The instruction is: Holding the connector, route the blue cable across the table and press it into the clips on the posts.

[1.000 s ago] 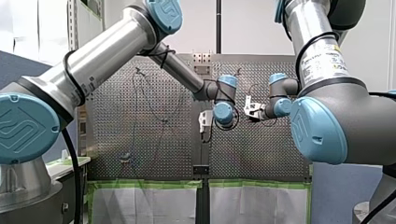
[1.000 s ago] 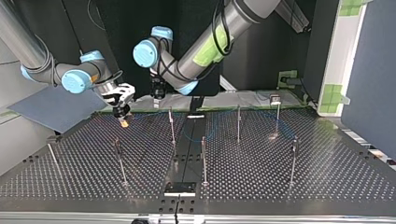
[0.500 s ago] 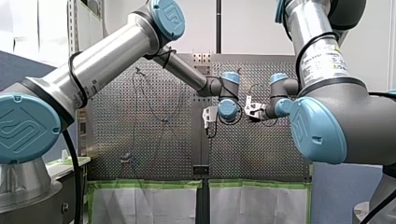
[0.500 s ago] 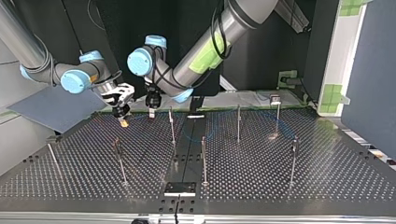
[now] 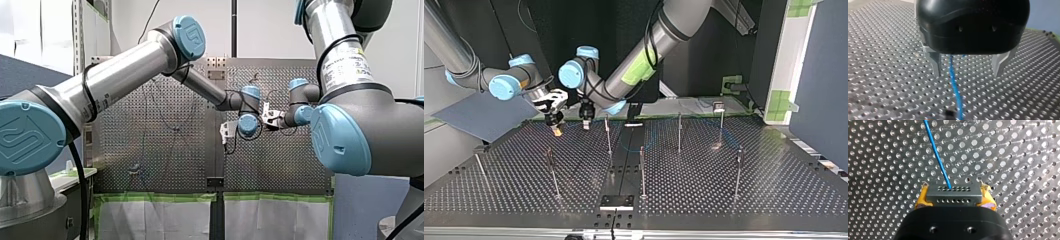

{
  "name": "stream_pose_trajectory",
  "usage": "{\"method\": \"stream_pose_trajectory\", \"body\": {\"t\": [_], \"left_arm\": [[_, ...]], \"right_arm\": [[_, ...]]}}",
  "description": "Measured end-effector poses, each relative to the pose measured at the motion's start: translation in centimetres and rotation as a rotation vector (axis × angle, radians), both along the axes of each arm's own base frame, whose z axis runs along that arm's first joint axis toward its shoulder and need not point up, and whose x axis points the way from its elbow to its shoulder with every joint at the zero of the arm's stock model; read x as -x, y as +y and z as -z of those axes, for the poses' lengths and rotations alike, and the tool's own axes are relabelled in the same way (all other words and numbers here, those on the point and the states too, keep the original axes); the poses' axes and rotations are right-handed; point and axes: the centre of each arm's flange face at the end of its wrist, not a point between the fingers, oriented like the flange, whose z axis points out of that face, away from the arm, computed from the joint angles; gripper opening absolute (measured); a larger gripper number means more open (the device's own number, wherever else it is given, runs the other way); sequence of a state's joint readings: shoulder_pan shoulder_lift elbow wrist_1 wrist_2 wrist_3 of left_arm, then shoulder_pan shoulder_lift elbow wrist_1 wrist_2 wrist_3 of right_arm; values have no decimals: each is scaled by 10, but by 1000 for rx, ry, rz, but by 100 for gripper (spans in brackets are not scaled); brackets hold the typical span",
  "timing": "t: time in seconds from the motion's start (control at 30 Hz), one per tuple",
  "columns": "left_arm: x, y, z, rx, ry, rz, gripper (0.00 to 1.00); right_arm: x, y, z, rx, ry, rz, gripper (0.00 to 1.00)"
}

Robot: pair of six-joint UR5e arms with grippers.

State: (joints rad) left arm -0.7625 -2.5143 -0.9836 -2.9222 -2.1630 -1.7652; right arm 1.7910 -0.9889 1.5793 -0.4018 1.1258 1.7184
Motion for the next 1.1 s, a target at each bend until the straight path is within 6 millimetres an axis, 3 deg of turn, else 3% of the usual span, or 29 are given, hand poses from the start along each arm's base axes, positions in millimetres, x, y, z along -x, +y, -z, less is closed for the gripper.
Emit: {"method": "stream_pose_trajectory", "body": {"t": [0.17,0.47,0.73,0.8,0.83,0.9,0.93,1.0,1.03,1.1], "left_arm": [[-5,-8,0,7,-5,-9,100],[-12,-17,23,-5,9,-42,100],[-13,-15,24,-22,16,-68,100],[-11,-15,24,-30,16,-79,80],[-10,-15,24,-35,16,-87,80],[-9,-14,24,-41,15,-99,47],[-9,-13,24,-45,14,-106,47],[-9,-12,24,-49,14,-114,25],[-9,-12,24,-51,14,-117,25],[-8,-12,24,-53,15,-119,2]], "right_arm": [[0,0,0,0,-1,-2,0],[0,0,0,-2,-5,-8,0],[1,0,0,-3,-5,-7,0],[1,0,0,-3,-5,-7,0],[1,0,0,-3,-5,-7,0],[1,0,0,-3,-6,-6,0],[1,-1,0,-3,-6,-5,0],[2,-1,0,-4,-6,-5,0],[2,-1,0,-4,-6,-5,0],[2,-1,0,-4,-6,-5,0]]}}
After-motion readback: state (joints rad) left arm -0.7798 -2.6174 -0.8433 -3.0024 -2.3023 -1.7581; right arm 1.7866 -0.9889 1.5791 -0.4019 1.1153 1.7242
